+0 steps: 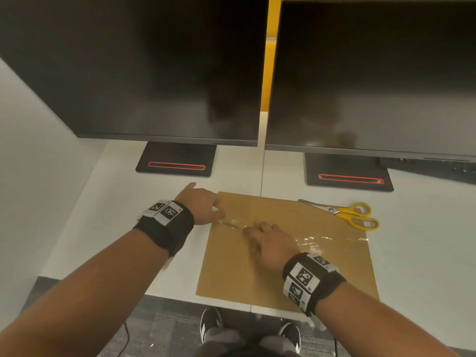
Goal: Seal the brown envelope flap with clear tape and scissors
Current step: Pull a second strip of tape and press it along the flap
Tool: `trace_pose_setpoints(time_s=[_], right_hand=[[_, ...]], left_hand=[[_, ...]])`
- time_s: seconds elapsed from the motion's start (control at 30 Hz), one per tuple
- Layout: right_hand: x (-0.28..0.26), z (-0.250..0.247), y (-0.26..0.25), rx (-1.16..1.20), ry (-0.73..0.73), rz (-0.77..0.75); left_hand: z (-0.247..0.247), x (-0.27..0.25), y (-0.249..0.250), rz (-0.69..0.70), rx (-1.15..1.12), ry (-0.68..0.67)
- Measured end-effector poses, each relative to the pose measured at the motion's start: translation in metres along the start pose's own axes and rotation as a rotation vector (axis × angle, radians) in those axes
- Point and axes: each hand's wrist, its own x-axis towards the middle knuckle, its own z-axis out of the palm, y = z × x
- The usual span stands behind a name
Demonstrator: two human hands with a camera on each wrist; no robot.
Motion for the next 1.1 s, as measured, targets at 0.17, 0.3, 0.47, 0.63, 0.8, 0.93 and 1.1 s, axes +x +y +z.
trace_pose_setpoints(time_s=[0.17, 0.3, 0.47, 0.63, 0.8, 0.93, 1.1], right_hand=[[0.013, 0.002, -0.021, -0.076, 0.052, -0.041], [0.022, 0.005, -0.031, 0.04, -0.004, -0.102], [0.026, 0.009, -0.031, 0.054, 0.015, -0.089], [0.027, 0.011, -0.031, 0.056, 0.006, -0.066], [0.029, 0.014, -0.032, 0.026, 0.011, -0.044], [0.031, 0.014, -0.034, 0.024, 0.016, -0.037], [0.034, 0.012, -0.036, 0.021, 0.008, -0.018]], left_hand=[[0.019, -0.002, 0.001, 0.075, -0.058, 0.129], [0.024, -0.01, -0.005, 0.098, -0.065, 0.202], [0.027, -0.014, -0.019, 0.095, -0.081, 0.195], [0.021, -0.01, -0.021, 0.156, -0.098, 0.2], [0.012, -0.003, -0.018, 0.175, 0.116, 0.193], [0.011, -0.002, -0.019, 0.148, 0.216, 0.227], [0.019, -0.001, -0.02, 0.106, 0.24, 0.231]])
